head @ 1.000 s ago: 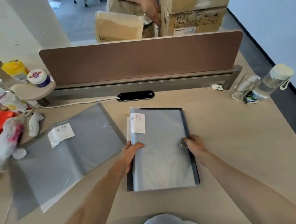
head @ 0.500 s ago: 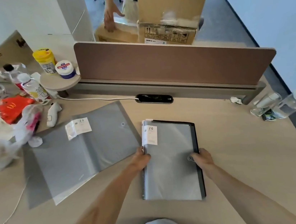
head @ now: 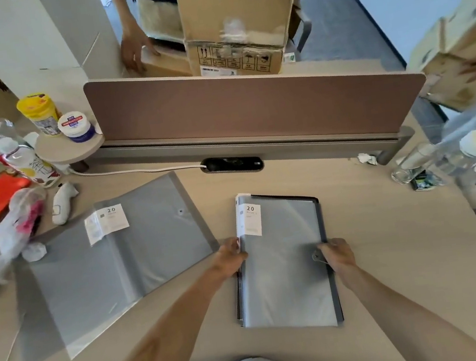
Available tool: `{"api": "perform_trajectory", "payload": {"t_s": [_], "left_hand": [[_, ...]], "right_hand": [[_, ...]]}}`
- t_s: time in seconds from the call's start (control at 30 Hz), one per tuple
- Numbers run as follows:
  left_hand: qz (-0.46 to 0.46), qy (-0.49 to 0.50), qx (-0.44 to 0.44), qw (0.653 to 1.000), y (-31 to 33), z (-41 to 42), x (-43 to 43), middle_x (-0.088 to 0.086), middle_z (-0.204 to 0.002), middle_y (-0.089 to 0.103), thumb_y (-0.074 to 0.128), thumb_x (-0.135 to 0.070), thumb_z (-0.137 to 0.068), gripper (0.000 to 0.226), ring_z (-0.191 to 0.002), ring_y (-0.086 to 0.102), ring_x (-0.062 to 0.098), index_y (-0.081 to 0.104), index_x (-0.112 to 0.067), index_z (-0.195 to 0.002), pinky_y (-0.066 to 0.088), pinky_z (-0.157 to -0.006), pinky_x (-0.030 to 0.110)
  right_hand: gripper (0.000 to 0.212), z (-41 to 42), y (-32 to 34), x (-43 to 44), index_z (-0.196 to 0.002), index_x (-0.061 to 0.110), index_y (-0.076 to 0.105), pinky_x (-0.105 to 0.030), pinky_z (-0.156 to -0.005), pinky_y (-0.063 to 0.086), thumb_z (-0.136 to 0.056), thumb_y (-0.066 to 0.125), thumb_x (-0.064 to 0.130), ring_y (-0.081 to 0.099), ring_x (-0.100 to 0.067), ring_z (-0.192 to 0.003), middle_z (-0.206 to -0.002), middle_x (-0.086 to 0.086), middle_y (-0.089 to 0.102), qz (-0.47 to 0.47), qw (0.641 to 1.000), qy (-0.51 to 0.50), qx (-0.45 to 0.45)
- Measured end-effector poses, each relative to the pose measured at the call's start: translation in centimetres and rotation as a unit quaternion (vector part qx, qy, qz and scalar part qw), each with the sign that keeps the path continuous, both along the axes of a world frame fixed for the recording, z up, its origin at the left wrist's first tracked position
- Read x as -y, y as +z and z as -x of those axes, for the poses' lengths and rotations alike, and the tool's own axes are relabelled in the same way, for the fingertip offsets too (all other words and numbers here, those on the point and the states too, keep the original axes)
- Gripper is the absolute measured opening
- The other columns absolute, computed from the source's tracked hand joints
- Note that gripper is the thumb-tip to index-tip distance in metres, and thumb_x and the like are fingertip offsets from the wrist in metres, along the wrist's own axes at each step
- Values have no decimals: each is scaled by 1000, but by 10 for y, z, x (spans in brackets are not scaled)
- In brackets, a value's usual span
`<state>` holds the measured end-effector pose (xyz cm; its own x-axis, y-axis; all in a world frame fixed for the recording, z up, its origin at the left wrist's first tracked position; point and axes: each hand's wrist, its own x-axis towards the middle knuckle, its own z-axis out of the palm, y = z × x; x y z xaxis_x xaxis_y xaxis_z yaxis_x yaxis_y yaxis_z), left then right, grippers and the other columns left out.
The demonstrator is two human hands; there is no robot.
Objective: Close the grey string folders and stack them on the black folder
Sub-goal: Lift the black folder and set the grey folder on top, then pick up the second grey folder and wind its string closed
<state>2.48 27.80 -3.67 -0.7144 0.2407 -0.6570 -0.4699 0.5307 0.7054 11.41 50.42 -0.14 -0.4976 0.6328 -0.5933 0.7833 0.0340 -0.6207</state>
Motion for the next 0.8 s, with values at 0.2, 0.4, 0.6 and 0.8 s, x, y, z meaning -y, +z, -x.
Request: {"api": "perform_trajectory", "payload": {"t_s": [0.2,0.4,0.6,0.8], "left_hand": [[-33,-25,-8,999,9,-8,-60,3,-114,50,65,2,-82,61,-101,52,17,39,-8,-136,48,-83,31],[-41,8,6,999,4,-11,-112,4,-108,55,62,1,-83,54,-94,55,20,42,-12,-131,48,-62,27],[-12,-14,-5,1000,3,-11,-136,7,-118,59,59,-6,-85,55,-111,59,26,40,-17,-135,49,-85,32],[13,-54,-8,998,5,-14,-153,11,-129,55,44,-11,-93,47,-105,56,25,37,-18,-138,45,-78,27]], "right_hand": [[21,2,-7,-61,-67,8,60,-28,-75,40,-88,56,11,51,-12,-58,-59,1,56,-1,999,-50,-19],[7,5,-21,-111,-89,10,58,-32,-82,40,-87,61,16,52,-23,-83,-75,-2,56,-12,997,-56,-43],[36,3,-68,-154,-96,15,69,-37,-90,50,-72,57,39,64,-28,-97,-97,-4,70,-34,999,-9,-13],[27,-4,-42,-144,-100,13,60,-37,-82,51,-79,58,31,65,-30,-90,-89,-10,71,-43,998,51,-4]]}}
